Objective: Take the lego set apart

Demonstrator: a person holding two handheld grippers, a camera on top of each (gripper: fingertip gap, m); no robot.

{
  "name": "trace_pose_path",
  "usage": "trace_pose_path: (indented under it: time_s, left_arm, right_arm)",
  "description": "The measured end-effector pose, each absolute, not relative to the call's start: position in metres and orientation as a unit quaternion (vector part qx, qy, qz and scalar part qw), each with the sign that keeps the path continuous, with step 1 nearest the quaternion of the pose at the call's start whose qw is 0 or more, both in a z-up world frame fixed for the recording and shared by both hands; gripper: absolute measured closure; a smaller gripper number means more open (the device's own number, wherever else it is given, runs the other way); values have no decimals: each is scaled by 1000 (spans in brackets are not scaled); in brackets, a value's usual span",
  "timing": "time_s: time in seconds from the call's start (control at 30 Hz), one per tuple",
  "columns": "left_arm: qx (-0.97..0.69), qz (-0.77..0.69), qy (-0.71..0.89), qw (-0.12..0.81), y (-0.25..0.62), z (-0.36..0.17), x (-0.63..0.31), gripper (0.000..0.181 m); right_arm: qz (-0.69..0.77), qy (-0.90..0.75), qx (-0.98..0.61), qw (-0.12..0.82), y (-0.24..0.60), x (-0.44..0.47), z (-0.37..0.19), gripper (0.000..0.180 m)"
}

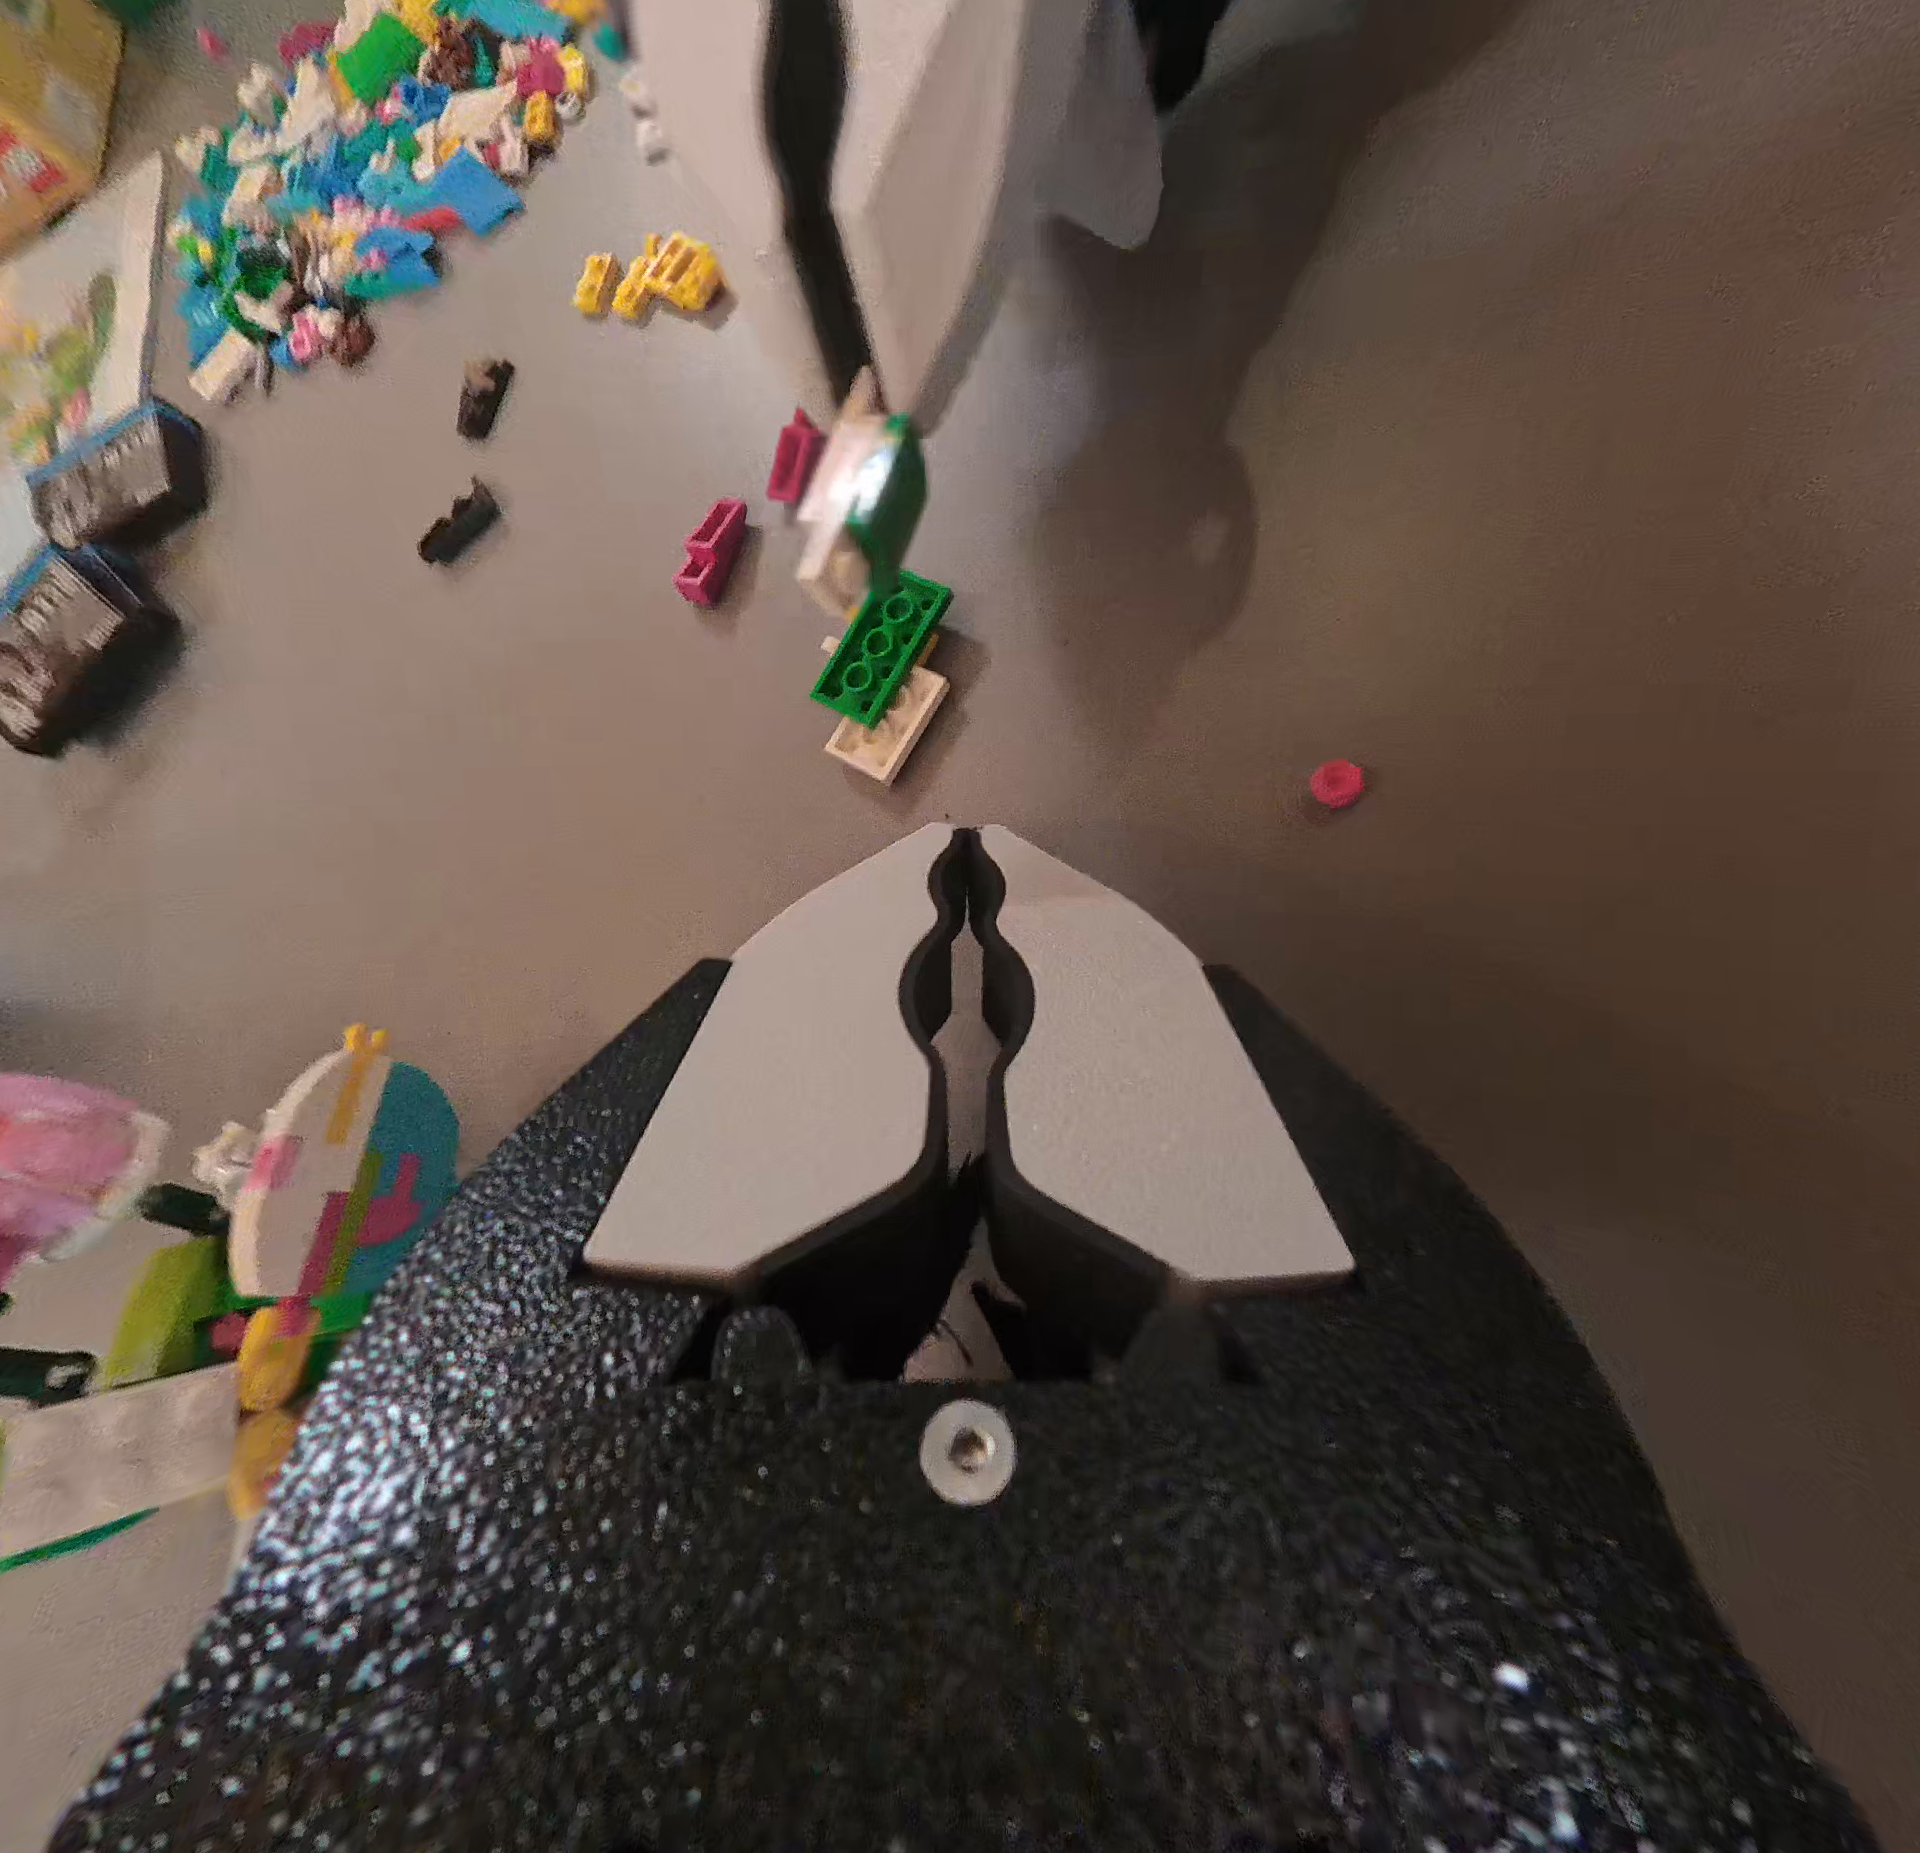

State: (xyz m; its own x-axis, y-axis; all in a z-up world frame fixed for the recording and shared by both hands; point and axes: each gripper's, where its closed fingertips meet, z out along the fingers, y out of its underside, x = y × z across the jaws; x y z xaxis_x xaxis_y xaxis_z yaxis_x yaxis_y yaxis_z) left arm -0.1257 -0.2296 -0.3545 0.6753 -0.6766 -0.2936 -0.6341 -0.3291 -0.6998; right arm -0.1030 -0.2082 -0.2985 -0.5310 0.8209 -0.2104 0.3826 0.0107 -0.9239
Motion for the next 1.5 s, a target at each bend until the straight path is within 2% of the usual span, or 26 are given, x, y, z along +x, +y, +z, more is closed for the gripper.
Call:
trace_pose_path:
  time_s: [0.03, 0.07, 0.13, 0.23, 0.37, 0.53, 0.67, 0.83, 1.17, 1.33, 1.5]
  left_arm:
    - [-821, -44, 385, 419, -229, -353, -126, 180]
    - [-824, -69, 369, 425, -228, -349, -125, 162]
    - [-823, -129, 332, 443, -227, -339, -120, 148]
    - [-802, -176, 289, 492, -221, -318, -118, 138]
    - [-753, -115, 324, 561, -220, -297, -119, 151]
    - [-723, -27, 390, 569, -224, -299, -110, 170]
    - [-725, 7, 385, 571, -220, -298, -115, 164]
    - [-720, 9, 393, 572, -222, -296, -115, 172]
    - [-710, 130, 335, 605, -214, -277, -136, 173]
    - [-725, 104, 310, 606, -213, -277, -138, 176]
    - [-726, 105, 312, 604, -211, -280, -140, 176]
  right_arm:
    - [543, -684, -442, 205, -208, -103, -299, 177]
    - [539, -686, -440, 216, -207, -104, -299, 177]
    - [524, -692, -432, 246, -207, -106, -297, 177]
    - [503, -702, -407, 296, -210, -108, -293, 177]
    - [473, -729, -373, 324, -220, -108, -296, 177]
    - [459, -738, -361, 338, -223, -108, -298, 177]
    - [463, -734, -358, 345, -220, -108, -296, 177]
    - [474, -723, -351, 360, -222, -108, -290, 177]
    - [473, -614, -423, 470, -211, -125, -267, 177]
    - [426, -625, -410, 510, -206, -125, -269, 177]
    - [434, -617, -427, 499, -203, -126, -271, 177]
